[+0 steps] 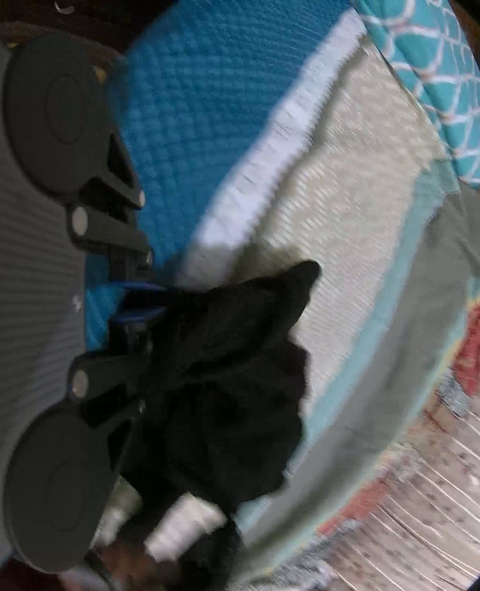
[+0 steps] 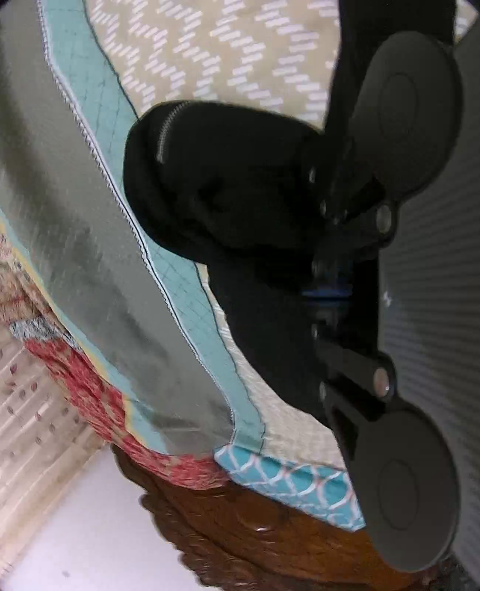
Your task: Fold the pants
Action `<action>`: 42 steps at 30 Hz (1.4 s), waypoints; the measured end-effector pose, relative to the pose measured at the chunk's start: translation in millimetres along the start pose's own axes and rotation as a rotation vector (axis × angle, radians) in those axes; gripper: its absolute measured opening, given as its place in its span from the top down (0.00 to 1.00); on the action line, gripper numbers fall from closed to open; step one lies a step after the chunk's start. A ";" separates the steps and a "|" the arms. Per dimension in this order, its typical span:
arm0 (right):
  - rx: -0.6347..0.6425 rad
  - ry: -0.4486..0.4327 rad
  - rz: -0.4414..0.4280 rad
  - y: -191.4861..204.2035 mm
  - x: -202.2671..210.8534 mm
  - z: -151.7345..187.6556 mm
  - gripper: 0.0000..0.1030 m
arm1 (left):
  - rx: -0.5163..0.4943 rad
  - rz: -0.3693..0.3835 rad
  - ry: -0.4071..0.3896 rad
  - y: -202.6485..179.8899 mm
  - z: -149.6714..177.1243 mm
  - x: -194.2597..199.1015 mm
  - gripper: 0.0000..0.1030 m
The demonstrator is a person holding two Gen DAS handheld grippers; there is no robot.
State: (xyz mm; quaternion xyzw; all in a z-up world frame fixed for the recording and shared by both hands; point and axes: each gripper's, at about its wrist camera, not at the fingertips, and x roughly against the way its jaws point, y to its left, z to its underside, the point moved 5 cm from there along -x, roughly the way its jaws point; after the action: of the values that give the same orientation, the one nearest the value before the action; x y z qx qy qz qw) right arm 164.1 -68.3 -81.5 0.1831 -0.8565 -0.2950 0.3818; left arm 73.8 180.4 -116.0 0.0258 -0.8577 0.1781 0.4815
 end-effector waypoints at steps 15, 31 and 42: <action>0.283 -0.096 -0.121 38.6 95.7 42.1 0.96 | -0.354 0.414 -0.080 -140.7 -79.3 -3.1 0.06; 0.491 0.016 -0.261 73.9 69.0 59.6 0.91 | 0.079 0.566 -0.074 -42.2 -135.3 -18.2 0.88; 0.044 -0.092 0.273 -84.1 14.5 -103.1 0.58 | 0.428 0.277 -0.238 115.0 -129.3 2.1 0.88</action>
State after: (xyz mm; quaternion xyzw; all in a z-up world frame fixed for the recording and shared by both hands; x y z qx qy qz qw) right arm 240.8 -177.6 -72.7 0.0597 -0.8964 -0.2296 0.3744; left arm 153.5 330.9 -85.3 0.0303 -0.8466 0.4150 0.3319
